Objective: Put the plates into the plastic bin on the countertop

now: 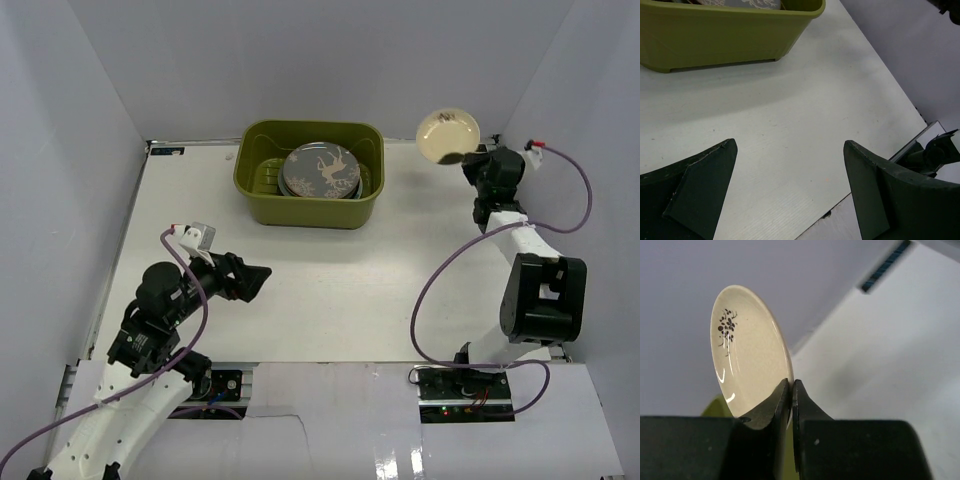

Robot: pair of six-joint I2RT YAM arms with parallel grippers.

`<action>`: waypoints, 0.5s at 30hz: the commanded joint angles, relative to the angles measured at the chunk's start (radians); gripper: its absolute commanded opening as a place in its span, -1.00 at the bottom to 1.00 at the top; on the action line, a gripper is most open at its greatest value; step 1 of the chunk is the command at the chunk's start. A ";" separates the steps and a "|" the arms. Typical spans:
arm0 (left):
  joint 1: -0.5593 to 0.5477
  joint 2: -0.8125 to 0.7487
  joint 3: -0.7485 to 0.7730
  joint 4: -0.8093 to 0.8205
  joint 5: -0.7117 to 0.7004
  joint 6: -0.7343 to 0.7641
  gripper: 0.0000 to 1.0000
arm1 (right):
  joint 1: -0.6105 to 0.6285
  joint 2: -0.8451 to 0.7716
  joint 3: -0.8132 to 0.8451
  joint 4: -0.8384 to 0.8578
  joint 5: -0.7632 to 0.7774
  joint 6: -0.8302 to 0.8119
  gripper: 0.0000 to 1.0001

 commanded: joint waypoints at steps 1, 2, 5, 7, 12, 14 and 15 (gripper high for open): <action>0.020 -0.017 0.002 0.004 -0.015 -0.003 0.96 | 0.149 -0.046 0.139 0.055 -0.100 -0.140 -0.85; 0.023 -0.020 0.001 0.007 -0.013 -0.003 0.96 | 0.176 -0.034 0.171 0.012 -0.120 -0.154 -0.84; 0.042 -0.034 0.001 0.008 -0.001 0.001 0.96 | 0.266 0.024 0.276 -0.027 -0.161 -0.173 -0.84; 0.062 -0.049 0.001 0.012 0.008 0.003 0.96 | 0.320 0.082 0.366 -0.089 -0.207 -0.179 -0.84; 0.097 -0.057 -0.002 0.015 0.010 0.004 0.96 | 0.443 0.210 0.516 -0.230 -0.209 -0.243 -0.85; 0.106 -0.052 -0.002 0.015 0.010 0.007 0.96 | 0.464 0.245 0.566 -0.258 -0.214 -0.251 -0.84; 0.111 -0.054 -0.002 0.015 0.007 0.007 0.96 | 0.478 0.283 0.585 -0.292 -0.217 -0.249 -0.84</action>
